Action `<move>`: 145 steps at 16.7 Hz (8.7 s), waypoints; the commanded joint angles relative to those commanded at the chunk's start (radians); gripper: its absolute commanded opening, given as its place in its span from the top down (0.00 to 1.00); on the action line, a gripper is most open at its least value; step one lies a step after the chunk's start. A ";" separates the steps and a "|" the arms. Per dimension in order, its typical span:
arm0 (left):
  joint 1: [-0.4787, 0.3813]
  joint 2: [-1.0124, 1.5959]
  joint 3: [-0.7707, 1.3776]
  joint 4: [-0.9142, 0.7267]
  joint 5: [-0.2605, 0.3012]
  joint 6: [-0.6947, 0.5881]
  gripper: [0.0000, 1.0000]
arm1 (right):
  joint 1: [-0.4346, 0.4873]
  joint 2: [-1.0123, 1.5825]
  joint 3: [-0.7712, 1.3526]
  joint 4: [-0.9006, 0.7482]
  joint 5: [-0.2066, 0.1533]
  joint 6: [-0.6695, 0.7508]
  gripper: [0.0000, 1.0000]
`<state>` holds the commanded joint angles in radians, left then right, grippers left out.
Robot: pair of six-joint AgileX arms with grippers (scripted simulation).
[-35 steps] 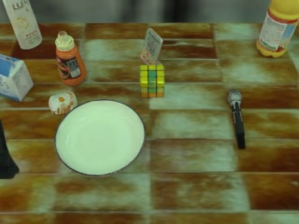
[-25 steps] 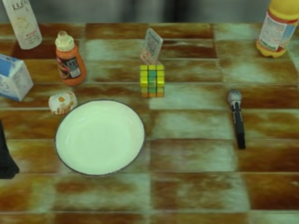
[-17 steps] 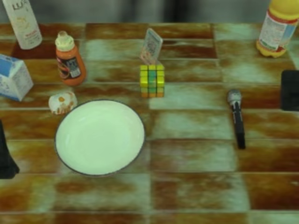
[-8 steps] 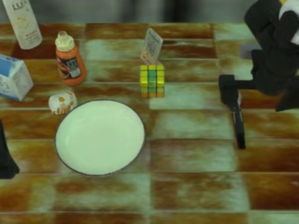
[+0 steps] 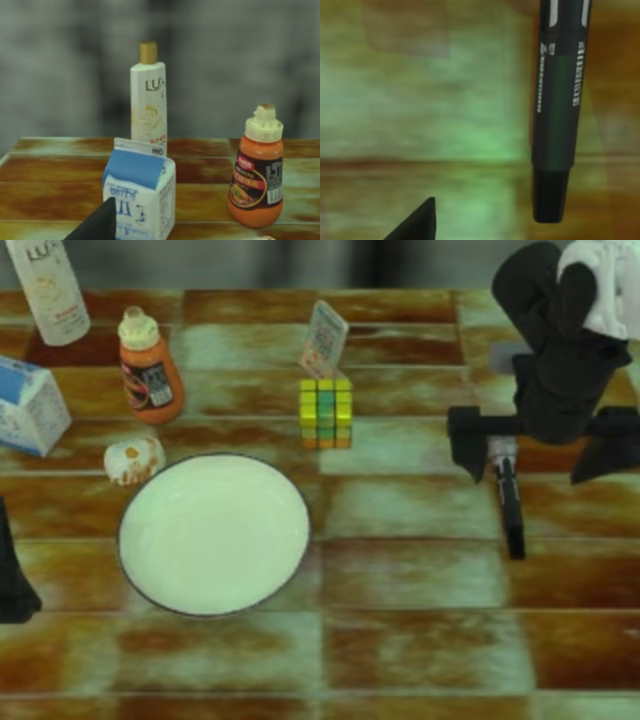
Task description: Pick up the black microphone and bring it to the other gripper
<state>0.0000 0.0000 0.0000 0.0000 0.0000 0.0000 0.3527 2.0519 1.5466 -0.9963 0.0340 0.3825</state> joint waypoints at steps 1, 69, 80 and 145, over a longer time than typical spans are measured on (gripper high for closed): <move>0.000 0.000 0.000 0.000 0.000 0.000 0.00 | -0.005 -0.003 -0.003 0.002 0.000 -0.001 0.00; 0.000 0.000 0.000 0.000 0.000 0.000 0.00 | -0.013 -0.230 -0.565 1.843 -0.463 -0.363 1.00; 0.000 0.000 0.000 0.000 0.000 0.000 0.00 | 0.264 -0.520 -0.718 1.751 -0.199 -0.333 1.00; -0.524 1.552 1.059 0.460 0.514 0.067 0.83 | 0.274 -0.531 -0.723 1.748 -0.189 -0.332 1.00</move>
<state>-0.5238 1.5517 1.0590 0.4597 0.5144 0.0669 0.6268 1.5209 0.8233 0.7512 -0.1550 0.0504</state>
